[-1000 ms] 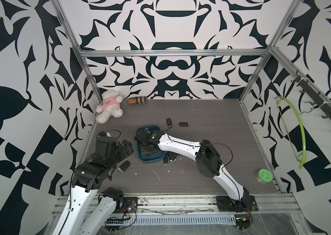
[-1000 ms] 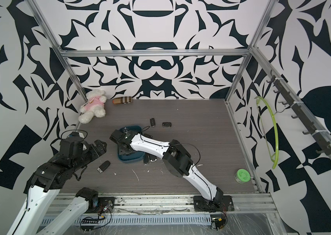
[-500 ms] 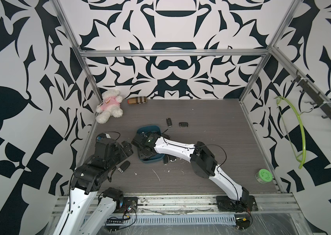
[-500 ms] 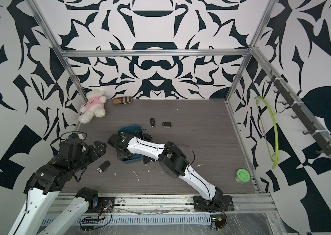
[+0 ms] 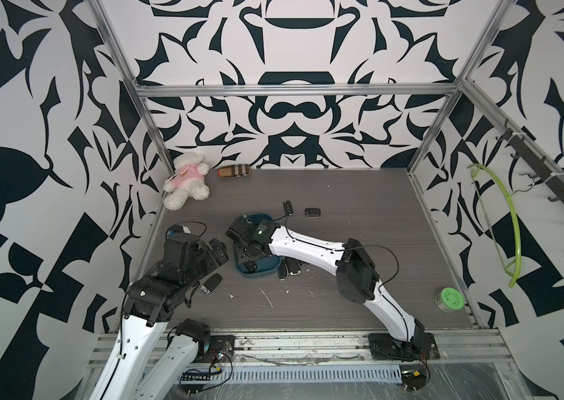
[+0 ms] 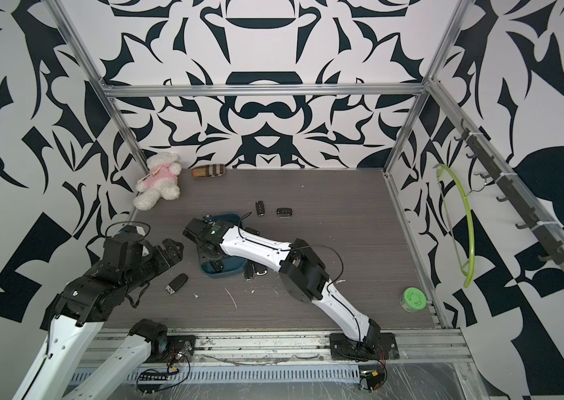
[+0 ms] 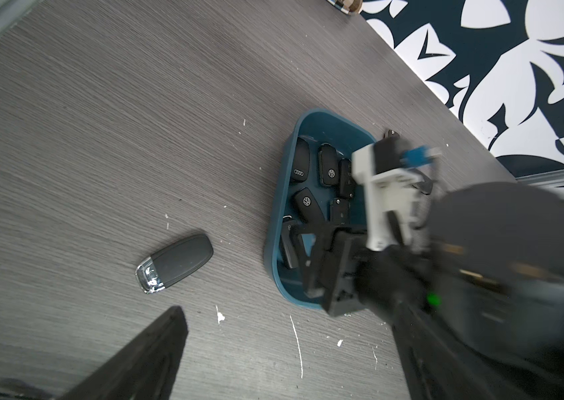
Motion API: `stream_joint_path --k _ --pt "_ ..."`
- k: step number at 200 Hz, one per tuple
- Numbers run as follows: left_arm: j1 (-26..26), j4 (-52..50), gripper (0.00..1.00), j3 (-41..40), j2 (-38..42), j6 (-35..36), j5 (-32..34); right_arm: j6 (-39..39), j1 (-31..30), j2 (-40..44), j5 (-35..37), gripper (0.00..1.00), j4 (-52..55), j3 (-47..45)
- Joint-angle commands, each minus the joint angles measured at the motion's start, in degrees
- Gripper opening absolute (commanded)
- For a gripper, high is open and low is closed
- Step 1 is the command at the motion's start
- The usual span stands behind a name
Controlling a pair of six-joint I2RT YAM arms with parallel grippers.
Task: Place the car key into the storage box
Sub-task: Place the car key in the storage box, then pick up the car key from the center of the board.
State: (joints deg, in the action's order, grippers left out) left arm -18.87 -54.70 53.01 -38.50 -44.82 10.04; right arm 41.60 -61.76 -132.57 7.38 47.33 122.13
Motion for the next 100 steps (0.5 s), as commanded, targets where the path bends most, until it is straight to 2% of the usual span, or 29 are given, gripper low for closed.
stream_joint_path --k 1,39,63,72,100 --pt "0.24 1.95 0.99 1.37 -1.84 1.43 -1.63 -0.63 2.17 6.33 2.73 0.73 0.56 -1.75" --pt "0.24 9.84 0.99 1.11 -4.39 3.12 -7.02 -1.54 6.54 11.32 6.88 0.88 0.22 -5.74" --pt "0.24 14.43 0.99 1.55 -8.26 4.07 -12.58 -2.32 9.9 13.74 8.52 0.92 0.14 -8.35" --pt "0.24 16.0 0.99 1.88 -10.08 4.42 -14.63 -2.44 11.12 14.58 9.24 1.0 0.16 -9.35" --pt "0.19 20.7 0.99 3.1 -16.12 5.23 -20.33 -2.11 15.38 16.48 10.02 0.99 -0.69 -13.39"
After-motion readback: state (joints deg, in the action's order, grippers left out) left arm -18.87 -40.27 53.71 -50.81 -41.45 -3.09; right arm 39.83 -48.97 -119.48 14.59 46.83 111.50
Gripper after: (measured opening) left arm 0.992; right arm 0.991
